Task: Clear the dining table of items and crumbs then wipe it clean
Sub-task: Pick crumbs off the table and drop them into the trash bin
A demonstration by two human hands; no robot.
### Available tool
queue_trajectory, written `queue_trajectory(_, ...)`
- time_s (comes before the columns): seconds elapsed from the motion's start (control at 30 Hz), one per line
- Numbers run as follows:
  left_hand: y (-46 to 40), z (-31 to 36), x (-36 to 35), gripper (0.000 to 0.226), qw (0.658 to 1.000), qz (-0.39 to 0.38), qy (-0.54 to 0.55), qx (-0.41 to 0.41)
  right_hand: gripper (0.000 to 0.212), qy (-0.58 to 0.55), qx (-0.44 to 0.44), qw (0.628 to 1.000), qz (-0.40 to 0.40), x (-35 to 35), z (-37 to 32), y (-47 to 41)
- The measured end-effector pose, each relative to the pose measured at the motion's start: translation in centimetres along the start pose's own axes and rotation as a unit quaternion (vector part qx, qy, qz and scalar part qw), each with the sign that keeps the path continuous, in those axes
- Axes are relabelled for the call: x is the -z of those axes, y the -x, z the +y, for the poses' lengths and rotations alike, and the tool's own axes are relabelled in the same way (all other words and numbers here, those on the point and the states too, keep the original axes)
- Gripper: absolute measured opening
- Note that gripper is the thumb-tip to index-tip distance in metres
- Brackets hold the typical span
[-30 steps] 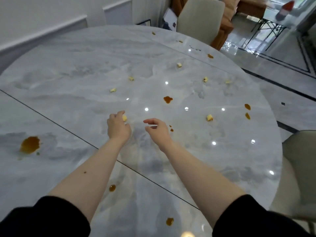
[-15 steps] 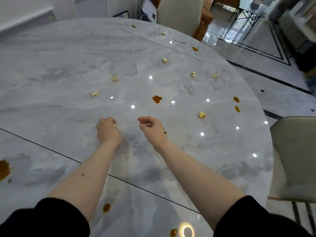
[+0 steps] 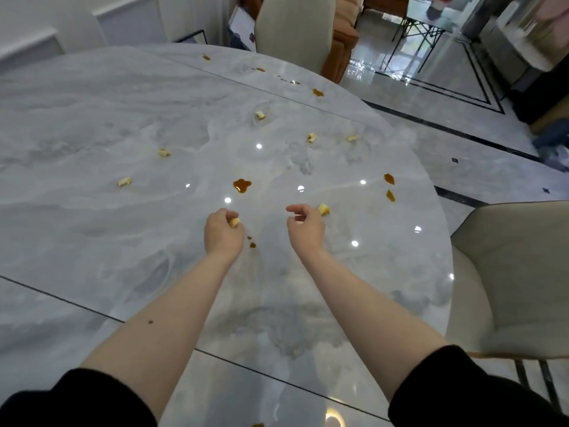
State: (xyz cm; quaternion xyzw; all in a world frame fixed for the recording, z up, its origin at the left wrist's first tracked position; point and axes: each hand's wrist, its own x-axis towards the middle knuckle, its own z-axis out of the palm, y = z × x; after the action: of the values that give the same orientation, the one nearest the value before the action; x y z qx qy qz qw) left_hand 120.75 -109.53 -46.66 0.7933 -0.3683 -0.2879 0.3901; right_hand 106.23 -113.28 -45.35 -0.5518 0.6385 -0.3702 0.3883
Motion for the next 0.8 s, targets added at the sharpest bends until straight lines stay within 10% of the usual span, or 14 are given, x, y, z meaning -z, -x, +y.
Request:
queue_trajectory(0.47, 3.0, 3.1, -7.9, 0.020, 0.995, 0.049, 0.050, 0.071, 0.050, 0.375, 0.077, 0.912, -0.146, 5.8, 6.2, -8.9)
queue_trajectory(0.8, 4.8, 4.1, -9.8, 0.021, 0.996, 0.033, 0.045, 0.073, 0.031, 0.338, 0.143, 0.923, -0.113, 7.2, 7.6, -8.6)
